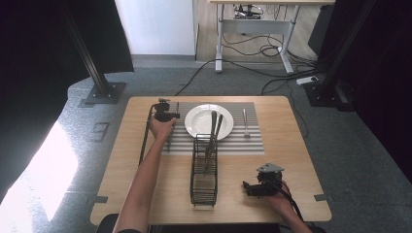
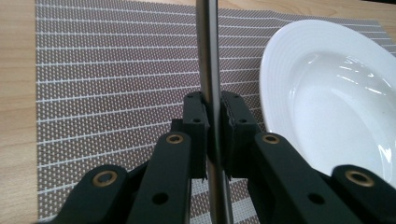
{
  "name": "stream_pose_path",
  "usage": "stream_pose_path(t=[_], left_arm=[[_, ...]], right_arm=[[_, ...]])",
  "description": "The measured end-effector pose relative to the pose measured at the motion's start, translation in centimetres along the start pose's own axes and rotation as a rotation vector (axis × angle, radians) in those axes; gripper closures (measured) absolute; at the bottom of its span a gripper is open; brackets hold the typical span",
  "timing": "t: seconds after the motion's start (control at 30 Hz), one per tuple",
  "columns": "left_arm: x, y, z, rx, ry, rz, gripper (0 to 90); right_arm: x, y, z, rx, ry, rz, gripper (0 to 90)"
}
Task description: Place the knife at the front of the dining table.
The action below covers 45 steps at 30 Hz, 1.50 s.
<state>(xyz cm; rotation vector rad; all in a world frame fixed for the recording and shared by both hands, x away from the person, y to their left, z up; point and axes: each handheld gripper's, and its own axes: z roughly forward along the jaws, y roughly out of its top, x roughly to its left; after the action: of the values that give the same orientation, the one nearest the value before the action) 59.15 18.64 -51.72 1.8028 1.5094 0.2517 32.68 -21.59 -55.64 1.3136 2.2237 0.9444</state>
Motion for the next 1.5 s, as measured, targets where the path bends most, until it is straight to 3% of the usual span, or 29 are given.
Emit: stream_pose_path(t=[0.3, 0.47, 0.67, 0.87, 1.07, 1.5], left_arm=[[-0.1, -0.2, 1.0, 0.027, 0.012, -0.008, 81.4], [0.0, -0.5, 1.4, 0.052, 0.044, 0.014, 82.6], [0.4, -0.6, 1.6, 0.067, 0.047, -0.003, 82.6], [0.5, -0.6, 1.7, 0.064, 0.045, -0.014, 82.2], [-0.2, -0.9, 1.7, 0.052, 0.09, 0.039, 82.1], [0.1, -1.2, 1.5, 0.039, 0.076, 0.044, 81.7]], right_arm=[[0.0, 0.0, 0.0, 0.0, 0.0, -0.001, 0.1], [0.0, 0.0, 0.0, 0.0, 0.0, -0.001, 0.1], [0.0, 0.0, 0.0, 0.0, 0.0, 0.0, 0.1], [0.0, 0.0, 0.0, 0.0, 0.0, -0.001, 0.2], [0.0, 0.0, 0.0, -0.001, -0.001, -0.002, 0.7], [0.1, 0.0, -0.1, -0.002, 0.0, -0.003, 0.8]])
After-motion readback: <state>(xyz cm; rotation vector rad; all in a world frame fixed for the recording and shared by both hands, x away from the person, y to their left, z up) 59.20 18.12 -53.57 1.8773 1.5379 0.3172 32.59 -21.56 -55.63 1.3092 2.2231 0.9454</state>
